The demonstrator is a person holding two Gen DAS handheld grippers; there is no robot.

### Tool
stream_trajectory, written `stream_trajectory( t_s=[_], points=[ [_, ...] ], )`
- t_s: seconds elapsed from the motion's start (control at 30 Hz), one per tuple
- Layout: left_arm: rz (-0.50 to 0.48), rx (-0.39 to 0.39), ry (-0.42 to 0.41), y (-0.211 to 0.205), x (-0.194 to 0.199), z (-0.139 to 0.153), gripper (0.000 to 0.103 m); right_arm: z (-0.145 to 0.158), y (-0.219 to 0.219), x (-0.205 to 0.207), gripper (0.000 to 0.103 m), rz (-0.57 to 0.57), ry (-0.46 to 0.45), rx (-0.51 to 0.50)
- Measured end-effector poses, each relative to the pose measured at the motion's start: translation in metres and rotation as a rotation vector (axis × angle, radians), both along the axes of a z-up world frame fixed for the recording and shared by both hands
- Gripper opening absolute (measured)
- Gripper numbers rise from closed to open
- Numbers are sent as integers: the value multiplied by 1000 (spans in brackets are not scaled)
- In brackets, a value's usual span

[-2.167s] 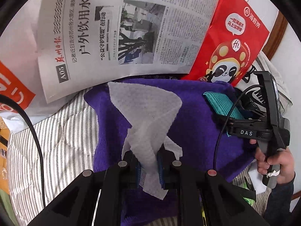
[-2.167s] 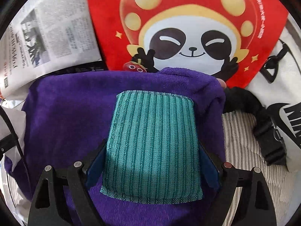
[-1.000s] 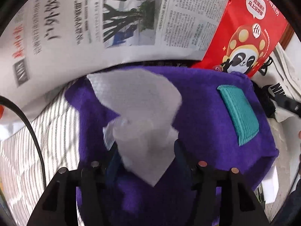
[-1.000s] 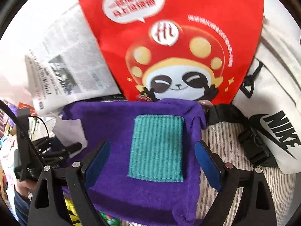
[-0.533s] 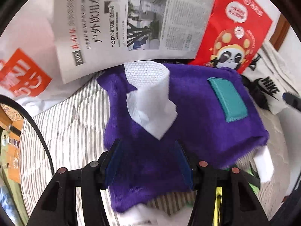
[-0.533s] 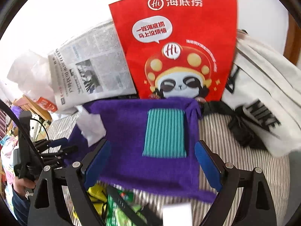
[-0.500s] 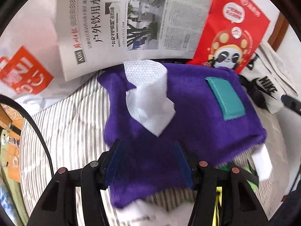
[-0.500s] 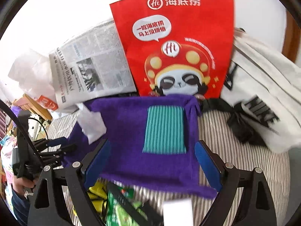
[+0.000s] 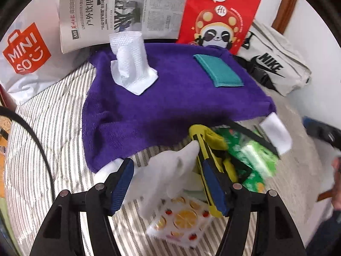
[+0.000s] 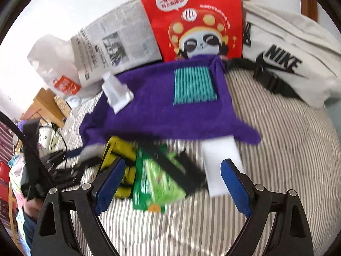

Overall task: Organize soft objects
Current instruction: 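Release the tissue onto the purple towel and grasp the white gloves with the left gripper, then grasp the white sponge with the right gripper while the left lifts the gloves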

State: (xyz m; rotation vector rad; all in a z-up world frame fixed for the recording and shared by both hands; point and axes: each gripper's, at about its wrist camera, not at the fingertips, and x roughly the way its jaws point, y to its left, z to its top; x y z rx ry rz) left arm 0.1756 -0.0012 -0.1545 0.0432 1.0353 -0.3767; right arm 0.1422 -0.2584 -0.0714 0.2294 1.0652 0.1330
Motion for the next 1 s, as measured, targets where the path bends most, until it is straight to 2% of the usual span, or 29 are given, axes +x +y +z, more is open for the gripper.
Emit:
stream_trajectory(
  t_s=[0.03,0.07,0.13,0.17,0.2,0.23,0.3,0.4,0.5,0.73,0.87,1.0],
  points=[
    [8,-13,-19,0,2,-3,65,-3,2,-6,90,2,9,-3],
    [14,-21,-37,0,3,-5,61,-4,2,-10,90,-1,14,-4],
    [4,-33,-43,-2,4,-12,48,-8,1,-19,90,-12,31,-1],
    [-6,-34,-25,-3,4,-15,35,-11,1,-24,90,-15,37,3],
    [-14,-13,-1,-5,4,-21,28,-12,0,-27,90,-16,42,3],
    [-20,9,-4,-7,3,-23,27,-14,-1,-30,90,-19,49,0],
    [-17,9,-33,-6,-3,-19,17,-17,-4,-35,90,-31,58,-8],
    [5,-42,-36,5,-8,-9,15,-18,-10,-41,90,-47,53,-3],
    [28,-27,-78,17,-19,5,14,-18,-15,-45,90,-61,58,-13],
    [156,-96,-128,59,-34,36,14,-31,-22,-41,90,-89,68,-59],
    [173,-89,-156,66,-46,49,14,-41,-27,-33,90,-86,59,-85],
    [167,-135,-181,68,-62,63,14,-58,-42,-12,90,-134,61,-79]
  ],
)
